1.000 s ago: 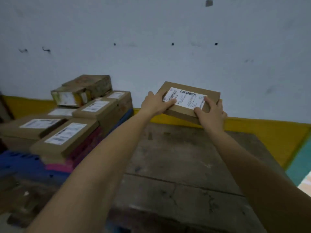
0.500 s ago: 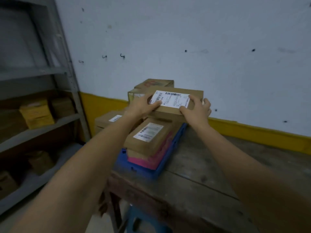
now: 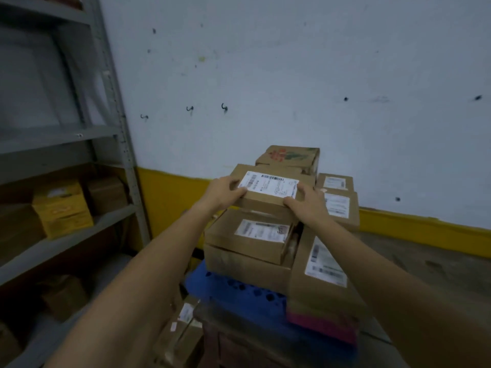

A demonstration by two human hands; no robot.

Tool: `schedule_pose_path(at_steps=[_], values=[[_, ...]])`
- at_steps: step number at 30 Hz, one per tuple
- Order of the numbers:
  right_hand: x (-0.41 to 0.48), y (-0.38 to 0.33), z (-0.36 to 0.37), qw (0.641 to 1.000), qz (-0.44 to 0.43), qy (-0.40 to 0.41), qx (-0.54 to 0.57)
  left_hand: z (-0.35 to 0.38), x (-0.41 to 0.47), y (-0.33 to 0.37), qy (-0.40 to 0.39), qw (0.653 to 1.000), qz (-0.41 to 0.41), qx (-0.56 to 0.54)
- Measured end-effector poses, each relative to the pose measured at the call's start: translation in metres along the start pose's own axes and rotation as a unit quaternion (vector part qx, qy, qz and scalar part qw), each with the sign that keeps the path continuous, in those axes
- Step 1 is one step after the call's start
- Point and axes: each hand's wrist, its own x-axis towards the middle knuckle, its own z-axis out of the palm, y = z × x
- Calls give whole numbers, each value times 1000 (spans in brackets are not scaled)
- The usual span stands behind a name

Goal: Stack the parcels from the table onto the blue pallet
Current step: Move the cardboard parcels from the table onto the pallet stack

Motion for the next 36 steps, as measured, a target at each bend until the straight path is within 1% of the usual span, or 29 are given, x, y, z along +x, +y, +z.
schedule_pose_path(at_steps=[3, 8, 12, 16, 23, 26, 28, 36], values=[[30, 7, 17, 999, 15, -5, -52, 15, 29, -19, -30, 999, -3, -33], [78, 23, 38, 994, 44, -31, -94, 44, 70, -44, -54, 998, -9, -28], [92, 33, 51, 984, 83, -61, -144, 61, 88, -61, -82, 996, -28, -20], [99, 40, 61, 977, 117, -70, -167, 72, 98, -70, -112, 993, -16, -11], [107, 44, 72, 975, 137, -43, -169, 86, 108, -81, -141, 990, 12, -18], [109, 45, 75, 974, 150, -34, -165, 89, 112, -84, -142, 989, 20, -19], [110, 46, 76, 973, 149, -20, -173, 90, 115, -84, -145, 989, 22, -21], [119, 50, 75, 976, 143, -16, -165, 91, 121, -81, -156, 987, 25, -6]])
